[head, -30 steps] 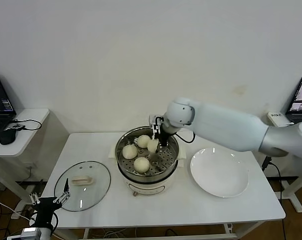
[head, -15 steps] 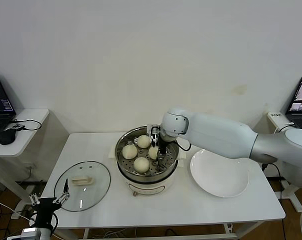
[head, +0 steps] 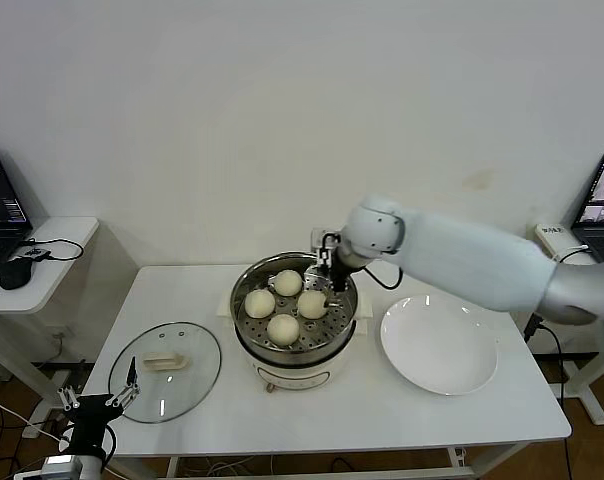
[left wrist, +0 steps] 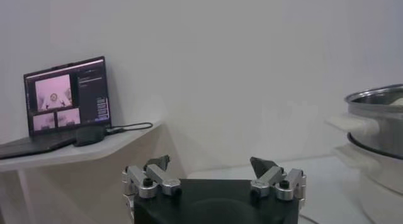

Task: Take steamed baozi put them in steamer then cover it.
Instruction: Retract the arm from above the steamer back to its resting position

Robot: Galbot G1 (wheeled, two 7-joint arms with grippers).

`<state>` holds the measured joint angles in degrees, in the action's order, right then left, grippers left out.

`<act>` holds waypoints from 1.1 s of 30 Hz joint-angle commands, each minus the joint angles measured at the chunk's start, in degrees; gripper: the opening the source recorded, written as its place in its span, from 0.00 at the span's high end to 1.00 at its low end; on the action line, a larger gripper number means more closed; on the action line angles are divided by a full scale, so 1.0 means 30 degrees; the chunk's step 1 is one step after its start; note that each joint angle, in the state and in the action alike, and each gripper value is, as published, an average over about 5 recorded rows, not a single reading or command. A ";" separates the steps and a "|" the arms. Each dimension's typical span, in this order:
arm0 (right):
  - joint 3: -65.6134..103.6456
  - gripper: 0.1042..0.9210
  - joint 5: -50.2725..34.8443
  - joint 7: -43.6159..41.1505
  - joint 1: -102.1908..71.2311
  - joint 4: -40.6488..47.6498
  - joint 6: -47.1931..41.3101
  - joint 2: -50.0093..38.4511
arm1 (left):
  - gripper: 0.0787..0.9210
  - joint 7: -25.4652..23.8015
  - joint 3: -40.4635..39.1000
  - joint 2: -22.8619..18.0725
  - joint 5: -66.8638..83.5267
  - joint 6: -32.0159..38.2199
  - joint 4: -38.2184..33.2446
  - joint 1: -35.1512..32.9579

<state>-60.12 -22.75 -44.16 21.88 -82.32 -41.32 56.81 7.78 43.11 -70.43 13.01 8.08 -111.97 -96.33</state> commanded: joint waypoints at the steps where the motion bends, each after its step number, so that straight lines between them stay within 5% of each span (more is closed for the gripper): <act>1: 0.3398 0.12 -0.4482 0.7949 -0.2154 -0.4484 0.0636 -0.4937 | 0.12 0.0024 -0.0011 0.0044 0.0008 -0.0055 0.0008 0.0013; 4: 0.6508 0.12 -0.5212 1.2067 -0.6547 -0.5556 0.3046 -0.6521 | 0.12 0.0041 -0.0066 0.0042 -0.0012 -0.0118 0.0031 0.0019; 10: 1.4727 0.12 -0.3015 1.4540 -1.6008 -0.6771 0.8353 -0.7291 | 0.12 0.0034 -0.0154 -0.0072 -0.0113 -0.0122 0.0048 -0.0041; 24: 3.1028 0.12 0.4519 1.1802 -3.1820 -0.7248 1.6879 0.1812 | 0.12 0.0649 -0.1050 -0.0246 -0.1843 -0.1545 0.0317 0.0231; 33: 3.5283 0.12 0.4222 1.0749 -3.5279 -0.8216 1.7482 0.6761 | 0.12 0.1090 -0.0003 0.0840 -1.5536 0.0460 0.3611 0.1740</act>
<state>24.31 -14.23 -10.90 -64.40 -104.01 2.45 61.93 10.26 40.95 -70.38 0.29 5.91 -108.63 -94.12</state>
